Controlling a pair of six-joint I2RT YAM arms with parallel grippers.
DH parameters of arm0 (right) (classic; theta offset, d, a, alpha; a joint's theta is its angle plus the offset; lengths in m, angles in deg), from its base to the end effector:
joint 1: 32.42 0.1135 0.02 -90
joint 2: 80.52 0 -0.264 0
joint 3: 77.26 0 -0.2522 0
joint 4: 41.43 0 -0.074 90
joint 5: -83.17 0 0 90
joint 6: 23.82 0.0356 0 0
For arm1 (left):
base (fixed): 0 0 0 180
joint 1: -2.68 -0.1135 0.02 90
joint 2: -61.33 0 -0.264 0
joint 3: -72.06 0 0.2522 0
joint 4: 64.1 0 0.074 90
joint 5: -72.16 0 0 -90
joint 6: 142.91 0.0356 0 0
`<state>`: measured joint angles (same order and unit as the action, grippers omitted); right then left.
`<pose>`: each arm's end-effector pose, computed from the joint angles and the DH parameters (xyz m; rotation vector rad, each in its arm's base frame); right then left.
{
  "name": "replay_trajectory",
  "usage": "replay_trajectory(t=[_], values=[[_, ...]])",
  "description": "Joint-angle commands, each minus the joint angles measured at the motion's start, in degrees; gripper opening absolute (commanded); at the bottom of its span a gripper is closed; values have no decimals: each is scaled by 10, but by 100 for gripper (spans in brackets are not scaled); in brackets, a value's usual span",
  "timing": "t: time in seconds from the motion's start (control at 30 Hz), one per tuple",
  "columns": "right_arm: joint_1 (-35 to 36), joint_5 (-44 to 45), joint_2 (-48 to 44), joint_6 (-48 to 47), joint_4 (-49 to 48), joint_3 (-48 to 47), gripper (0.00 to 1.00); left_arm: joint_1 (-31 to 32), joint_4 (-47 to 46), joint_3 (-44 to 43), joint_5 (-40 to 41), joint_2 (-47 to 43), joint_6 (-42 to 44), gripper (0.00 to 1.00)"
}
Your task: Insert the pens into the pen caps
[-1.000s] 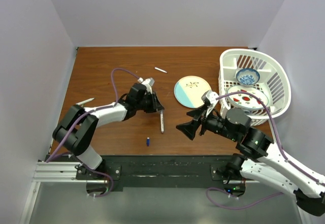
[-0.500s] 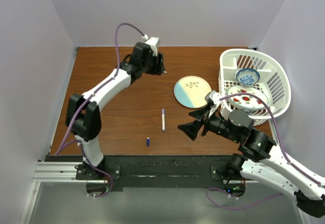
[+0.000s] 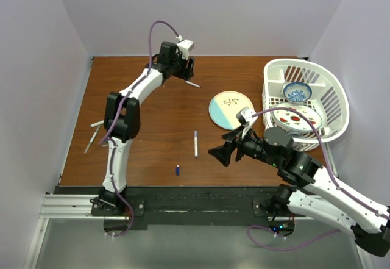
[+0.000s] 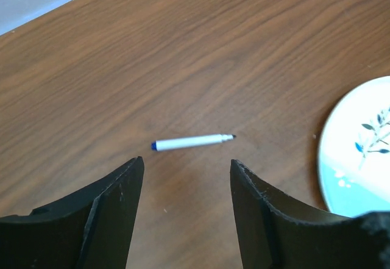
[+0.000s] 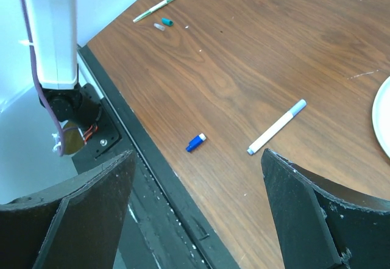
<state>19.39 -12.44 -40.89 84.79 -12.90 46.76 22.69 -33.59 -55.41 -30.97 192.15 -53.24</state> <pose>0.0997 0.1323 0.3298 -0.6107 1.7873 0.9539 0.4995 -0.1905 0.2380 0.5032 2.1201 -0.4512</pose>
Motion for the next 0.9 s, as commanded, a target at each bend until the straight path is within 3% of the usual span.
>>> replay_trajectory(t=[0.0, 0.47, 0.77, 0.87], values=[[2, -10, 21, -16, -31, -37, 88, -30, -41, -82, -80, 59, 17, 64], [2, 7, 38, -39, -33, -52, 88, -46, -81, -143, -157, 185, 8, 72], [2, 7, 29, -42, -25, -51, 88, -47, -55, -97, -207, 162, 13, 67], [2, 9, 16, -36, -20, -51, 88, -47, -38, -42, -215, 129, 28, 65]])
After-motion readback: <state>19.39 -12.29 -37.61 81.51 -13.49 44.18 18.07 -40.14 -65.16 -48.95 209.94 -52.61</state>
